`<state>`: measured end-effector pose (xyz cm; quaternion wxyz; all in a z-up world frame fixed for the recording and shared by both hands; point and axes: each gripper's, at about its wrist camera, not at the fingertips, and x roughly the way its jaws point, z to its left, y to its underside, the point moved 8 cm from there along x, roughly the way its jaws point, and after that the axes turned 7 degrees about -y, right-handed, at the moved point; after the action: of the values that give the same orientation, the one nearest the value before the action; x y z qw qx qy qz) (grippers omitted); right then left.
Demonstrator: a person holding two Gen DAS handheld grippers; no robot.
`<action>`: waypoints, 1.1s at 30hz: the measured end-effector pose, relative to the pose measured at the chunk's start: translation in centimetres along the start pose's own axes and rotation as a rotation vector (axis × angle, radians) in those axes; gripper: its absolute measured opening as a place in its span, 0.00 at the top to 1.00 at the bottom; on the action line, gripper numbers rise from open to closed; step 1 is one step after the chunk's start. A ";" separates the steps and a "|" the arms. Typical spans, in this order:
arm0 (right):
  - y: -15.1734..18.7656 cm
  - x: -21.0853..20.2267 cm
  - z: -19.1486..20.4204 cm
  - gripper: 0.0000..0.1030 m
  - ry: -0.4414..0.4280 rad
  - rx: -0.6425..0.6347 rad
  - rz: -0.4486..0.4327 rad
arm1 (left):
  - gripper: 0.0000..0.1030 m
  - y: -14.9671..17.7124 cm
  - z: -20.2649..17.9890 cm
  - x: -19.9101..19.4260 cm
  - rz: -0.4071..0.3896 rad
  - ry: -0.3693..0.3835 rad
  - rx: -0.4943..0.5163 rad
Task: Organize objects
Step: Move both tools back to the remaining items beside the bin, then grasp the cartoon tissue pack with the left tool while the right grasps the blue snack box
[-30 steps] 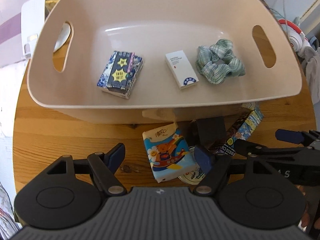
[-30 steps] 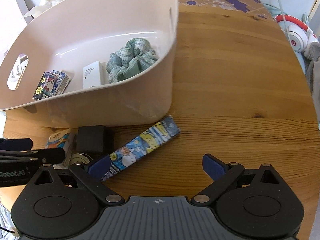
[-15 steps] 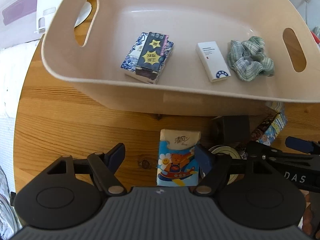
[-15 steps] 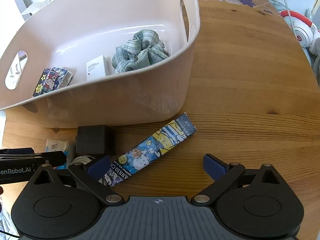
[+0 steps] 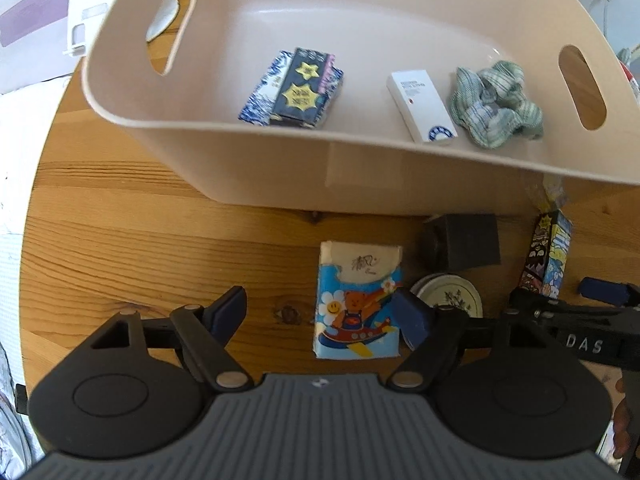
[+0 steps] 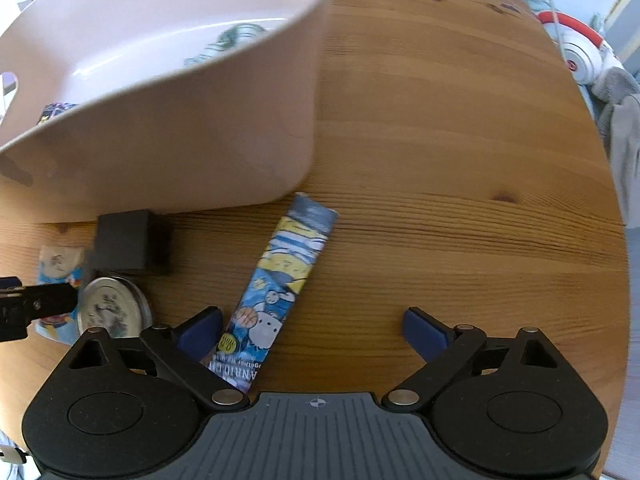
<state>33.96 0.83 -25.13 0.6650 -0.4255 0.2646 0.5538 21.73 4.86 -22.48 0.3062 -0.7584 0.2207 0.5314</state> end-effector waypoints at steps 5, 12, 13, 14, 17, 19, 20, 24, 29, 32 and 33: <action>0.7 -0.4 -0.1 0.14 0.028 -0.032 -0.007 | 0.21 0.3 -0.2 0.2 0.010 0.007 0.002; 1.8 -1.2 -0.4 0.21 0.024 -0.069 -0.020 | 0.21 0.3 -0.2 0.3 0.005 0.004 -0.001; 1.9 -1.3 -0.2 0.22 0.024 -0.074 -0.021 | 0.21 0.4 -0.1 0.4 0.013 0.000 0.002; 2.0 -1.4 0.2 0.22 0.024 -0.077 -0.022 | 0.21 0.5 -0.1 0.4 0.017 -0.001 0.004; 2.3 -1.6 0.5 0.25 0.019 -0.080 -0.026 | 0.22 0.8 0.1 0.5 0.012 -0.016 0.017; 2.6 -1.8 0.7 0.31 0.015 -0.085 -0.030 | 0.23 0.9 0.1 0.4 0.006 -0.021 0.030; 2.7 -1.9 0.8 0.36 0.012 -0.087 -0.033 | 0.23 1.0 0.1 0.3 0.003 -0.024 0.035; 3.1 -2.4 1.3 0.50 0.002 -0.094 -0.043 | 0.40 1.1 0.3 0.0 -0.021 -0.056 0.072; 3.6 -3.1 1.9 0.80 0.001 -0.099 -0.057 | 0.54 1.3 0.7 -0.6 -0.034 -0.047 0.100; 4.1 -3.4 1.1 0.80 -0.008 -0.099 -0.051 | 0.54 1.9 1.6 -0.9 -0.029 -0.041 0.092; 4.3 -3.5 1.1 0.80 -0.008 -0.097 -0.052 | 0.54 2.1 2.0 -1.1 -0.033 -0.043 0.094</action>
<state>28.79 0.11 -22.82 0.6588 -0.4618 0.2238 0.5502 18.63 4.82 -22.43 0.3548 -0.7352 0.2261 0.5315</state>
